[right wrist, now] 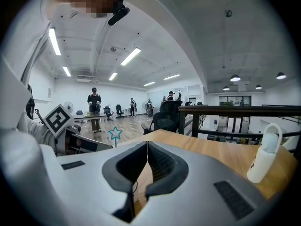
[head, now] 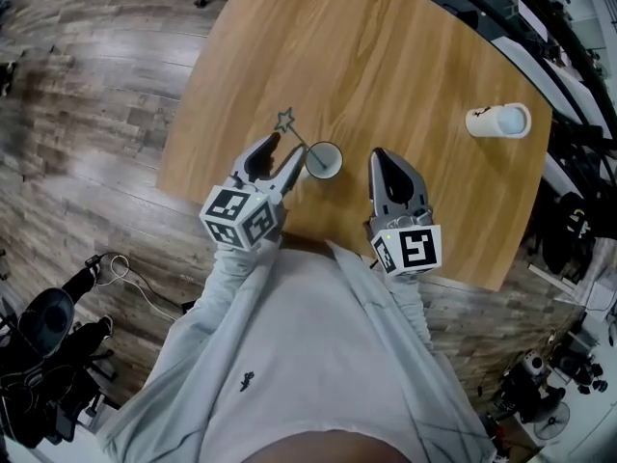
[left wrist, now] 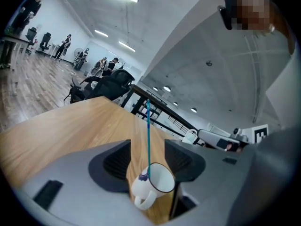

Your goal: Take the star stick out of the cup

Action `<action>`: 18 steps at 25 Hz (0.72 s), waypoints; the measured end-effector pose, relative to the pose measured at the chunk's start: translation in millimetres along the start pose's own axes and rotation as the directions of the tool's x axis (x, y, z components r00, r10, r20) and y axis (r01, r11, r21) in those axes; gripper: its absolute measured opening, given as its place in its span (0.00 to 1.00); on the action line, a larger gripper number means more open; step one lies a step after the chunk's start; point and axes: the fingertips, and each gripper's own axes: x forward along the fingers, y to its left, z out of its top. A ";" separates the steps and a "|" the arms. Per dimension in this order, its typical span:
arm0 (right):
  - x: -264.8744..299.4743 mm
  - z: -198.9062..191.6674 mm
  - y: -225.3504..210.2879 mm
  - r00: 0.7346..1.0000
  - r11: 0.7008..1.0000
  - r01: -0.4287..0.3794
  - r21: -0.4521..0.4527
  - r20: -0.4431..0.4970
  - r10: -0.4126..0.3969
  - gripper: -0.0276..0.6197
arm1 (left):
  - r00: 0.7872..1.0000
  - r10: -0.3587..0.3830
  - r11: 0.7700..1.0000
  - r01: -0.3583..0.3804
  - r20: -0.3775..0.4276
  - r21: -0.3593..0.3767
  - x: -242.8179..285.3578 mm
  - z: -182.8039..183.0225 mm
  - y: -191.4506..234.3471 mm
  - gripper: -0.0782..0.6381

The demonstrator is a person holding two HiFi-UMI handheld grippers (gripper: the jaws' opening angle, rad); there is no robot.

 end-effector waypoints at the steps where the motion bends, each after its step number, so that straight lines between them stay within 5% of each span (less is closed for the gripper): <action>1: 0.2 -2.4 0.9 1.000 1.000 -0.001 0.001 -0.005 0.001 0.07 | 1.000 -0.008 1.000 0.008 -0.014 -0.004 2.2 -3.6 -0.3 0.39; 18: -12.3 -32.9 5.0 0.996 0.998 0.049 0.025 -0.073 -0.047 0.07 | 0.990 -0.066 0.998 0.064 -0.123 -0.024 27.6 -34.8 -4.2 0.36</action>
